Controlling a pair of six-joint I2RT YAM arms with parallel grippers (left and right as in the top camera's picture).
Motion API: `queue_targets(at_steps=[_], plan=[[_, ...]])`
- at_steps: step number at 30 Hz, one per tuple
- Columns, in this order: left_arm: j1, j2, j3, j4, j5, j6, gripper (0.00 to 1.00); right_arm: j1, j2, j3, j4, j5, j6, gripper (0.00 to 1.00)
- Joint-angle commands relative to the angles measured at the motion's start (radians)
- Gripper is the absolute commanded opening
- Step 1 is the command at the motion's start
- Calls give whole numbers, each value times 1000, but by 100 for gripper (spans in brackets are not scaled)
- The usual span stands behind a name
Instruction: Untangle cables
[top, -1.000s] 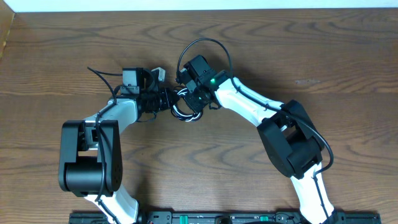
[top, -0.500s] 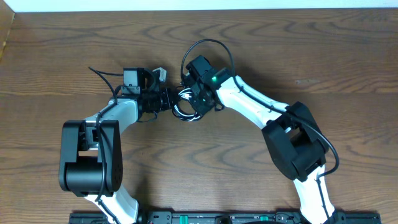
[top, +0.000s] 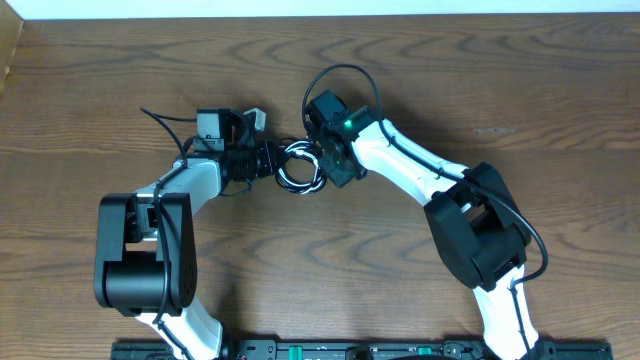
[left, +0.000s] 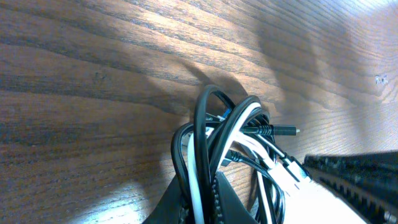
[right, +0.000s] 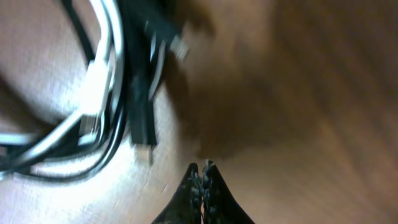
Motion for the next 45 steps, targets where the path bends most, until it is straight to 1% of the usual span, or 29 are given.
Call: queue_targets(at_steps=[1,2,4,5,9,14,19,23,31,36,39,41,45], plan=[[4,-18,15,0,-12,2,8,4,-23,3,20,-40,10,1],[4,-18,15,0,-12,2,8,7,-24,17,10,-78,10,2],[4,-18,15,0,-12,2,8,7,-28,43,-13,-123,10,7],[4,-18,15,0,-12,2,8,7,-32,62,-29,-139,10,13],[4,-18,15,0,-12,2,8,12,-40,132,-59,-143,9,22],[4,-18,15,0,-12,2,8,34,-39,142,-22,-204,-76,29],[4,-18,15,0,-12,2,8,55,-20,114,26,-224,-103,29],[4,-18,15,0,-12,2,8,63,30,105,88,-219,-146,28],[4,-18,15,0,-12,2,8,62,126,105,183,-198,-148,28],[4,-18,15,0,-12,2,8,62,159,105,198,-121,-148,29],[4,-18,15,0,-12,2,8,62,160,105,199,-114,-148,29],[4,-18,15,0,-12,2,8,62,159,106,207,-115,-148,24],[4,-18,15,0,-12,2,8,64,129,127,207,-117,-148,25]])
